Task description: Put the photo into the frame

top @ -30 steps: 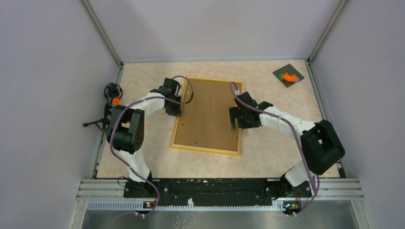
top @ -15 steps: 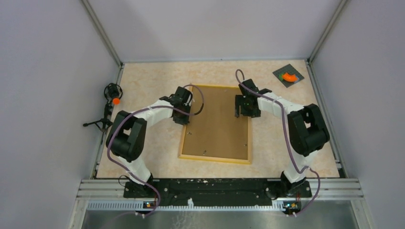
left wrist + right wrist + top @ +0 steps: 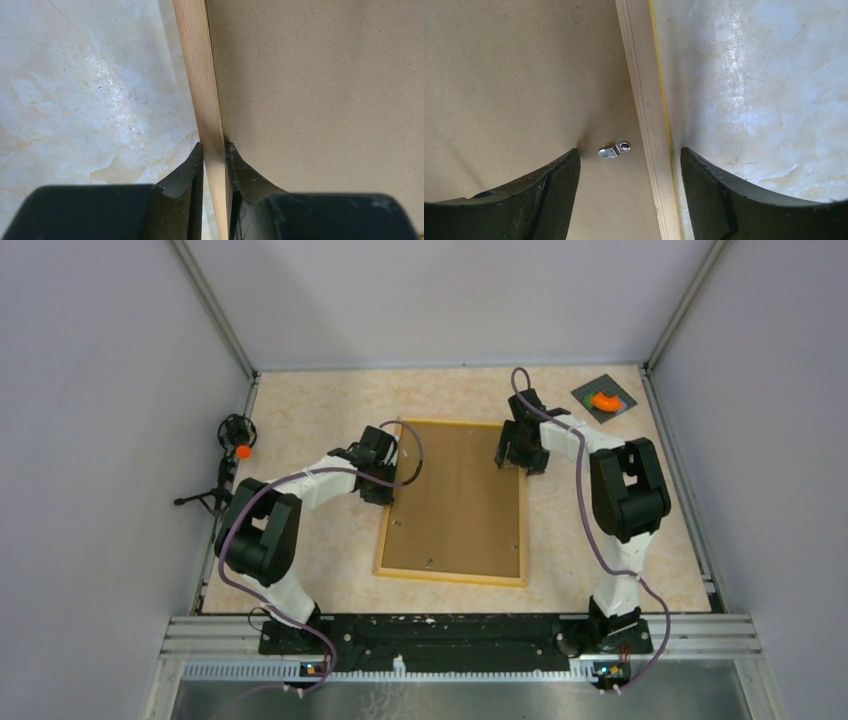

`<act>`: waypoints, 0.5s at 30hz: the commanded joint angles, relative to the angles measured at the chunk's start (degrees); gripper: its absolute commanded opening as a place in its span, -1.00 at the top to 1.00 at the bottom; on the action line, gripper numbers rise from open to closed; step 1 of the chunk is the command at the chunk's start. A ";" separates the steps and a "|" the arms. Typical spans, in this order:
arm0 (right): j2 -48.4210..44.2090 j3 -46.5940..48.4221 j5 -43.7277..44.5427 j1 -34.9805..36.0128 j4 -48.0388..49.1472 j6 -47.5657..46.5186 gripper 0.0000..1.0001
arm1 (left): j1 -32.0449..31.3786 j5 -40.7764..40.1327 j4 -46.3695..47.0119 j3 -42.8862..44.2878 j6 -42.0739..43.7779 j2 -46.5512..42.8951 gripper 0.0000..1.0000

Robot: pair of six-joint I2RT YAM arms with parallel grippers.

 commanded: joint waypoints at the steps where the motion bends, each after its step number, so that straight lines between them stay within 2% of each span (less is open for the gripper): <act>1: 1.70 1.86 3.05 0.34 -2.42 2.08 -0.42 | -0.63 4.84 -5.79 -2.75 -0.11 1.34 1.00; 3: 1.84 1.68 4.50 0.34 -2.80 1.74 -0.33 | -0.68 4.80 -5.83 -2.60 -0.15 1.47 1.00; 6: 2.25 1.97 6.33 0.31 -4.10 0.26 0.02 | -0.67 4.68 -5.95 -2.47 -0.20 1.51 1.00; 11: 1.57 0.58 3.58 0.30 -3.98 -2.08 0.10 | -0.68 4.23 -6.11 -2.30 -0.22 1.37 1.00; 15: 1.05 -0.54 1.13 0.35 -3.83 -4.70 0.32 | -0.64 4.14 -6.19 -2.17 -0.20 1.34 1.00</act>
